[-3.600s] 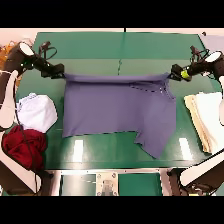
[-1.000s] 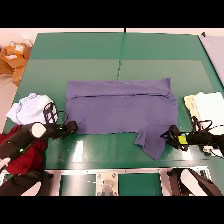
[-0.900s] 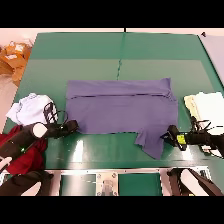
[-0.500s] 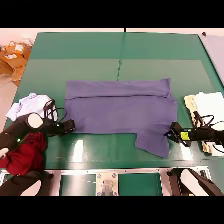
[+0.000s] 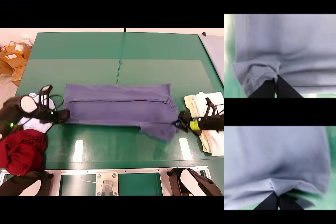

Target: Fold the shirts.

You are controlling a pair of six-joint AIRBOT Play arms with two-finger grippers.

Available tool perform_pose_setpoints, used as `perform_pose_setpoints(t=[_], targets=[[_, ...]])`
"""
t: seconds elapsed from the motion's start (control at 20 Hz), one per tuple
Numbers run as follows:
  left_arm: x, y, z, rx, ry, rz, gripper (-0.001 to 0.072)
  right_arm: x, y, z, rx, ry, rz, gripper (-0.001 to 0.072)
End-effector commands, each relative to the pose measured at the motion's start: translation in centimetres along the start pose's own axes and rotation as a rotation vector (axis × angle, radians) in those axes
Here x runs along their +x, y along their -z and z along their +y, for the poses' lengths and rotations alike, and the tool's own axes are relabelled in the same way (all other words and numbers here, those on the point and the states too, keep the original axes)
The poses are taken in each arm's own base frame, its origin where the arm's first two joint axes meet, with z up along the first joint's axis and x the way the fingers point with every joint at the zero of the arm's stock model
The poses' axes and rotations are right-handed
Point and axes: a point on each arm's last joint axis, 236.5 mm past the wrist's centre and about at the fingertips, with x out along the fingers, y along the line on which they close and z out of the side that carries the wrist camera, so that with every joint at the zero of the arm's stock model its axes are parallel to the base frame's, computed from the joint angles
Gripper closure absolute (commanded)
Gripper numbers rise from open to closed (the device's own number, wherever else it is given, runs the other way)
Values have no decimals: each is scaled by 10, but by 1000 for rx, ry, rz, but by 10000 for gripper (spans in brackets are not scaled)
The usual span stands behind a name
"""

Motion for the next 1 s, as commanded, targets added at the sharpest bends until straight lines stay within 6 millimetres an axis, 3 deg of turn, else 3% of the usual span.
perform_pose_setpoints(t=[0.0,0.25,0.5,0.55,0.6,0.65,0.75,0.85,0.95], targets=[[-5,-52,-14,43,10,-67,687,-4,-52,48,-78,-62,-79,694],[27,-130,-40,58,61,-89,688,33,-124,104,-131,-101,-76,694],[71,-187,-54,46,108,-129,664,93,-172,128,-152,-106,-50,693],[76,-194,-54,51,107,-144,298,102,-179,129,-151,-104,-49,693],[76,-200,-52,45,106,-159,-13,107,-186,129,-151,-104,-49,656],[70,-206,-47,25,102,-168,58,105,-194,129,-149,-107,-58,518],[49,-211,-31,-11,92,-132,58,80,-211,124,-178,-114,-80,289],[23,-203,-12,-39,84,-43,-8,49,-217,104,-241,-101,-34,170],[1,-192,5,-62,77,37,-9,30,-211,73,-275,-95,33,166]])
